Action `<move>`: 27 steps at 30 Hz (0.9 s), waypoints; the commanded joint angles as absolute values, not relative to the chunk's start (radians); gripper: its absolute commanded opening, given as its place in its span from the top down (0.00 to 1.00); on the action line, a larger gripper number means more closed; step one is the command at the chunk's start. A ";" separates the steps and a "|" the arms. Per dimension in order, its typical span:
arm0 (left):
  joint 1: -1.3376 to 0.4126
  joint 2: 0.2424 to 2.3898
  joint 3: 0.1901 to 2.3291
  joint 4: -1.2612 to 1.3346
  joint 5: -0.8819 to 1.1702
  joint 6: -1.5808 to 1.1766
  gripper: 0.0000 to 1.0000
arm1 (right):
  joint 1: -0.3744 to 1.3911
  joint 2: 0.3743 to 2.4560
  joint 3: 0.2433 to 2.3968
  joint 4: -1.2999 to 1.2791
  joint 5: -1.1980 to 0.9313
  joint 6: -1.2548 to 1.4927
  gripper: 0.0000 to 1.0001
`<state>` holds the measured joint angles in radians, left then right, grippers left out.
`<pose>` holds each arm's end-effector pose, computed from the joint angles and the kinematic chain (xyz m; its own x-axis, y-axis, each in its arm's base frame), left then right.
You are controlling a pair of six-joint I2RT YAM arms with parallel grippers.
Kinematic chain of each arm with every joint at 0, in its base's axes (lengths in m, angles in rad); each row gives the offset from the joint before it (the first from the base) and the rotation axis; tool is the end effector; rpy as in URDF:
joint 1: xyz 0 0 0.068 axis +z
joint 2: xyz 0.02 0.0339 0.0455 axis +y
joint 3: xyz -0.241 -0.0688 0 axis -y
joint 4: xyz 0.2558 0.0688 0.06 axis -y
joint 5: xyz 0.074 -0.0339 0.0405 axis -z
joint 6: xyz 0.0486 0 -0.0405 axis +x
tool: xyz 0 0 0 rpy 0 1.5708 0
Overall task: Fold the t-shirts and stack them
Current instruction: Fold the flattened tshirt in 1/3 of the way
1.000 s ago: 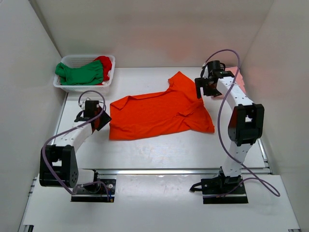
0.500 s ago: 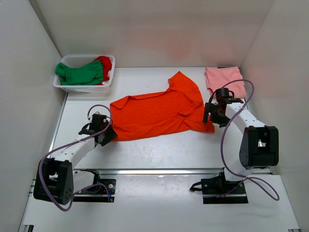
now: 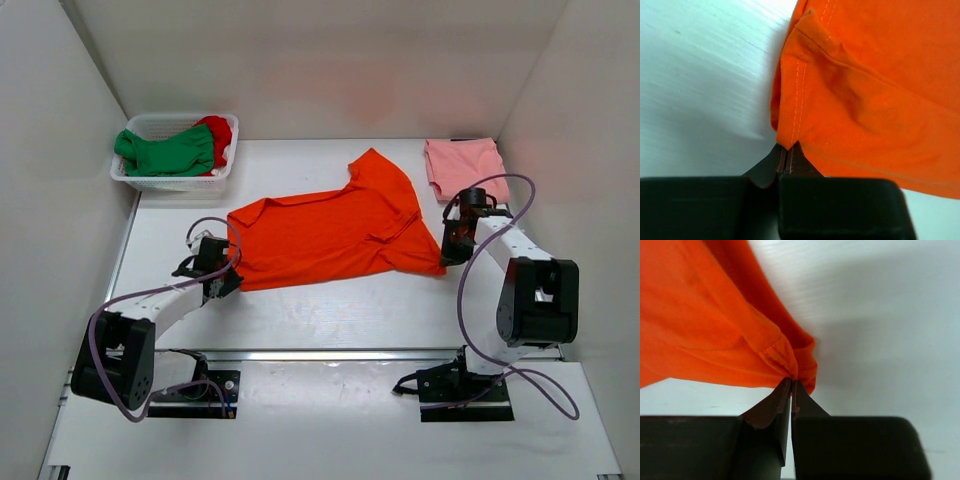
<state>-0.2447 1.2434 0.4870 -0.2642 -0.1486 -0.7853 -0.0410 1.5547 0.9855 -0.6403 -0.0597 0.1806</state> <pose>0.2283 -0.0496 0.1057 -0.7012 -0.5456 -0.4590 -0.4684 0.8378 -0.2804 0.3071 -0.0097 0.1525 -0.9159 0.2170 -0.3377 0.1874 0.9751 0.1184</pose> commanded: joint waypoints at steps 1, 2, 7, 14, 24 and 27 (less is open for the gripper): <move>-0.230 1.243 0.514 -0.363 -0.176 -0.747 1.00 | -0.089 1.554 1.031 -0.704 -0.035 0.109 1.00; -0.218 1.220 0.523 -0.398 -0.178 -0.733 1.00 | -0.104 1.543 1.041 -0.718 -0.029 0.097 0.99; -0.160 1.103 0.523 -0.482 -0.166 -0.678 1.00 | -0.143 1.483 1.040 -0.748 0.000 0.068 1.00; -0.184 1.057 0.522 -0.597 -0.141 -0.652 1.00 | -0.052 1.404 0.958 -0.879 0.000 0.052 1.00; -0.124 0.999 0.627 -0.637 -0.098 -0.627 0.50 | -0.005 1.301 1.101 -0.960 0.040 0.124 0.36; -0.123 1.047 0.724 -0.626 -0.100 -0.626 0.50 | 0.029 1.412 1.262 -0.922 0.051 0.121 0.36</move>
